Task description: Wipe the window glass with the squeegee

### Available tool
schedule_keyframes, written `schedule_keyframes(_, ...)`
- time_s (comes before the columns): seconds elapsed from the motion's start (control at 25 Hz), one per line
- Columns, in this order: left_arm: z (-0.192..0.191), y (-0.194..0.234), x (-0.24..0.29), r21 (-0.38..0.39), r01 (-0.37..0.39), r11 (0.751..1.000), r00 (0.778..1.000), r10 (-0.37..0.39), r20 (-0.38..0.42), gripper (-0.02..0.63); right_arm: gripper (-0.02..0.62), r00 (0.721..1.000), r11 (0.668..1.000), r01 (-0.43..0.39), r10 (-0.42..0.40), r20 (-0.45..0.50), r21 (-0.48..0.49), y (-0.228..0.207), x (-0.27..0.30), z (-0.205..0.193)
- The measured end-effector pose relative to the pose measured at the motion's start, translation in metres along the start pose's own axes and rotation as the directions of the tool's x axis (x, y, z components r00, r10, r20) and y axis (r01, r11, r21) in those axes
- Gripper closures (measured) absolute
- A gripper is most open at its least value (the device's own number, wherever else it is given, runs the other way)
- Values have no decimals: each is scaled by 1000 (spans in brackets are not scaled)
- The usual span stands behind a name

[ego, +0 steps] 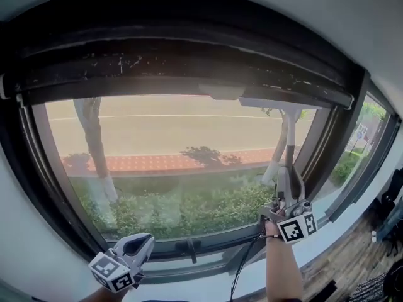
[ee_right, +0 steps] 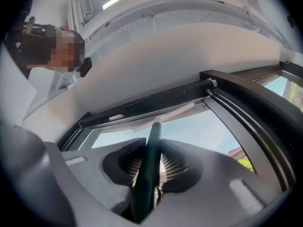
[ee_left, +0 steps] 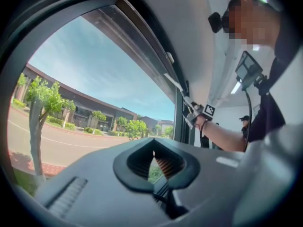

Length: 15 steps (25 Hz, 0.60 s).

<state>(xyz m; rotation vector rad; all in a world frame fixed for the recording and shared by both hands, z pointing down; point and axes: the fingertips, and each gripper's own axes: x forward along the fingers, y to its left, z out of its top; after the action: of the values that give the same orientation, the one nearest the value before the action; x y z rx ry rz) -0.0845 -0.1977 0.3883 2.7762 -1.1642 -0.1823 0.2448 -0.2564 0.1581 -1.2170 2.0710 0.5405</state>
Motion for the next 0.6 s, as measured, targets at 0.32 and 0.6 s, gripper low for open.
schedule_keyframes(0.32,35,43,-26,3,-123,992,989,123,81,601,492,998,1000,-18,17,67,10,-9,34,4)
schedule_keyframes(0.6,31,52,-31,-10,-149,989,986,149,68,601,492,987,990,-49,28,156,132,-21,44,10)
